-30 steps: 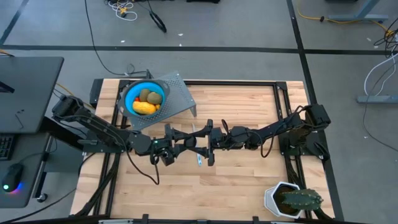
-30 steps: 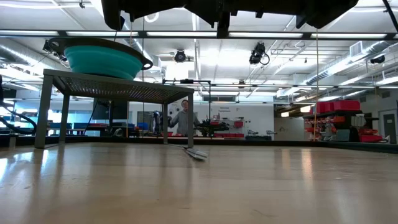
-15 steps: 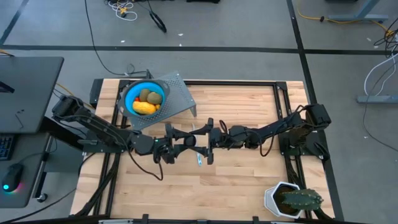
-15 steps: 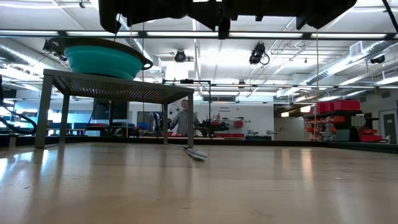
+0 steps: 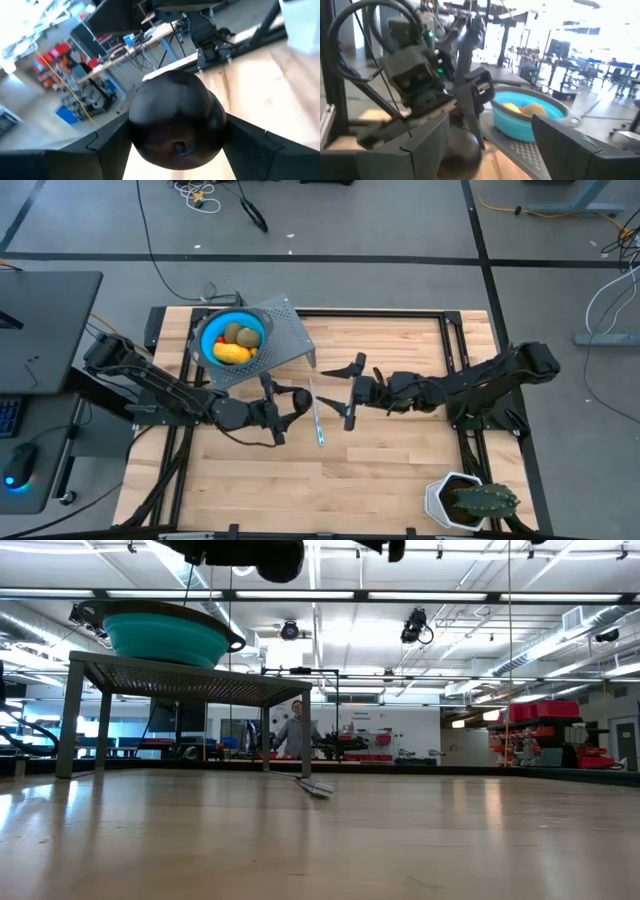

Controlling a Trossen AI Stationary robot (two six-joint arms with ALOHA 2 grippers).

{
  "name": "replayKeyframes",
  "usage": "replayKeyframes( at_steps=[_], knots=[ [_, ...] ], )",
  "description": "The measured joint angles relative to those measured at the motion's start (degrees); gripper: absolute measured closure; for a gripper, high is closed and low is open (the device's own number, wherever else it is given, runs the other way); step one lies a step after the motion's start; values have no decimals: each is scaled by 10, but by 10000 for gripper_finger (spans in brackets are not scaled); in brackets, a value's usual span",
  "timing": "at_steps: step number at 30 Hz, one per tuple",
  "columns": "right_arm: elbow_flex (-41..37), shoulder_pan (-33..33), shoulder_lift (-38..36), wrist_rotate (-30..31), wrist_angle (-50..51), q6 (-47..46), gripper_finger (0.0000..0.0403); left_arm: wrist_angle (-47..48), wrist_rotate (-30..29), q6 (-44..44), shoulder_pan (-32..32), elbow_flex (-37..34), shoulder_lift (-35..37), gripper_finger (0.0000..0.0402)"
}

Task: Pick & Place Fruit
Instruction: Put the black plum into the blue strainer bowl on the shelf, then put the white knife on the shelf

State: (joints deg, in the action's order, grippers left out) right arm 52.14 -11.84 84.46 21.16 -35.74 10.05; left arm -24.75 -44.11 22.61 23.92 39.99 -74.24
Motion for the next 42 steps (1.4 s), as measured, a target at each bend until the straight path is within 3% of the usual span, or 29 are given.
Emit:
replayKeyframes(
  at_steps=[4,8,16,22,25,29,33,42],
  knots=[
    [0,1,-29,5,62,0,110,11,-2,-105,-16,0,8,130],
    [0,-1,-42,-1,94,-7,110,111,-2,-166,-43,32,41,129],
    [0,-8,-44,-2,106,-8,110,353,-71,-273,-109,110,146,128],
    [0,-11,-44,-2,120,-7,110,523,-175,-363,-147,112,232,124],
    [0,-10,-44,-2,121,-7,110,591,-198,-417,-158,112,266,122],
    [0,-10,-44,-2,119,-7,110,649,-190,-488,-165,112,298,121],
    [0,-10,-44,-2,115,-8,110,695,-188,-502,-165,112,305,114],
    [0,-11,-44,-2,116,-8,110,703,-176,-513,-165,112,296,53]
  ],
)
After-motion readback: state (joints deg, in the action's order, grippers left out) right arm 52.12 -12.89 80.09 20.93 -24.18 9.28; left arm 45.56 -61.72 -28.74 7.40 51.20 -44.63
